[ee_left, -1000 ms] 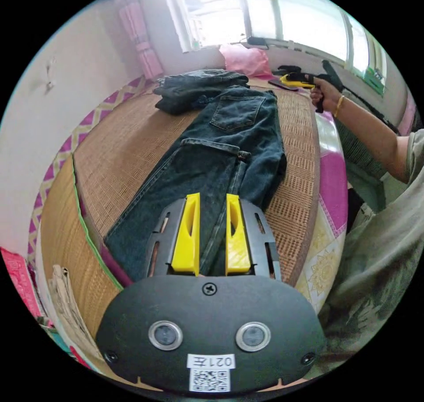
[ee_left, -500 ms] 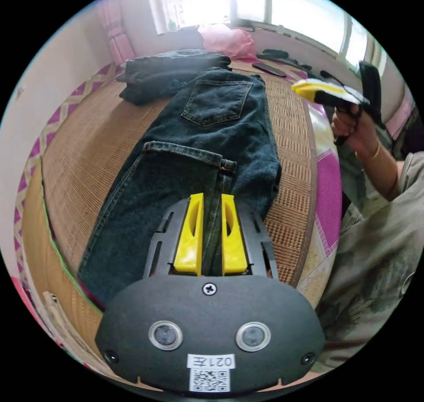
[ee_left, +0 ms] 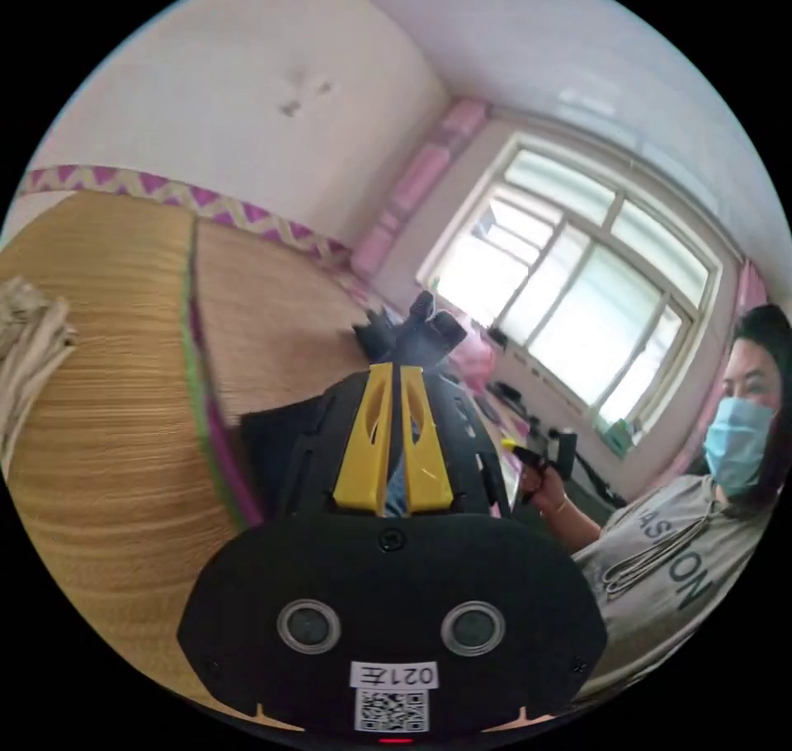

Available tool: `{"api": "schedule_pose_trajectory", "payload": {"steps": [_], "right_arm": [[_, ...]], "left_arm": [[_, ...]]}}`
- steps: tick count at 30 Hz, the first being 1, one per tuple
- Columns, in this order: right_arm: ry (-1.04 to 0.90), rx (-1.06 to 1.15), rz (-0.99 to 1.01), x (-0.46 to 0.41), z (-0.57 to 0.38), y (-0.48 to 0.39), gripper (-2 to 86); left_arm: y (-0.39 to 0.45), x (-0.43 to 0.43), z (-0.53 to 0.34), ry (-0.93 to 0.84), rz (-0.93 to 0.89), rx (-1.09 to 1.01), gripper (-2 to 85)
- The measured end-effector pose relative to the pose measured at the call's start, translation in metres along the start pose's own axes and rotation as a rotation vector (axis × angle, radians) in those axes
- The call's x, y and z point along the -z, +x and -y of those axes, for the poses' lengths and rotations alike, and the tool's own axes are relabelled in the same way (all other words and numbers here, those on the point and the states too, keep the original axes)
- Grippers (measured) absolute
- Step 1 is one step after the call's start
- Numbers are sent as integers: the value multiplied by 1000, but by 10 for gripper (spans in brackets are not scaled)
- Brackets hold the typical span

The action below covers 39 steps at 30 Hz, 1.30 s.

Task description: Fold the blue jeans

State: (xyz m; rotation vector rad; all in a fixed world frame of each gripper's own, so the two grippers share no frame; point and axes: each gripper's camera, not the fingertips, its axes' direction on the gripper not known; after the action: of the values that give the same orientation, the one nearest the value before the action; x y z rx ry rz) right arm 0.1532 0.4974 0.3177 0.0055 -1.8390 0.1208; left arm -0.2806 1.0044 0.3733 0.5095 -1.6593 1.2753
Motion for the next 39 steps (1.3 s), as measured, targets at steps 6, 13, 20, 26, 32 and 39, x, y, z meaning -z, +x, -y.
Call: {"api": "schedule_pose_trajectory", "payload": {"steps": [6,13,20,26,32,39], "right_arm": [[-38,-54,28,-22,1,-1,5],[-109,12,44,-57,34,-39,4],[-227,194,-43,-118,98,-65,18],[-378,608,-256,-215,192,-48,77],[-683,829,-189,-298,255,-15,85],[-927,884,-85,-342,285,10,68]], "left_arm": [[-311,263,-57,26,312,378,-9],[-531,323,-126,40,151,737,-10],[-608,337,-50,20,234,688,-9],[-646,318,-11,3,196,715,-4],[-518,314,63,46,336,450,52],[-359,98,173,-339,356,-112,57]]}}
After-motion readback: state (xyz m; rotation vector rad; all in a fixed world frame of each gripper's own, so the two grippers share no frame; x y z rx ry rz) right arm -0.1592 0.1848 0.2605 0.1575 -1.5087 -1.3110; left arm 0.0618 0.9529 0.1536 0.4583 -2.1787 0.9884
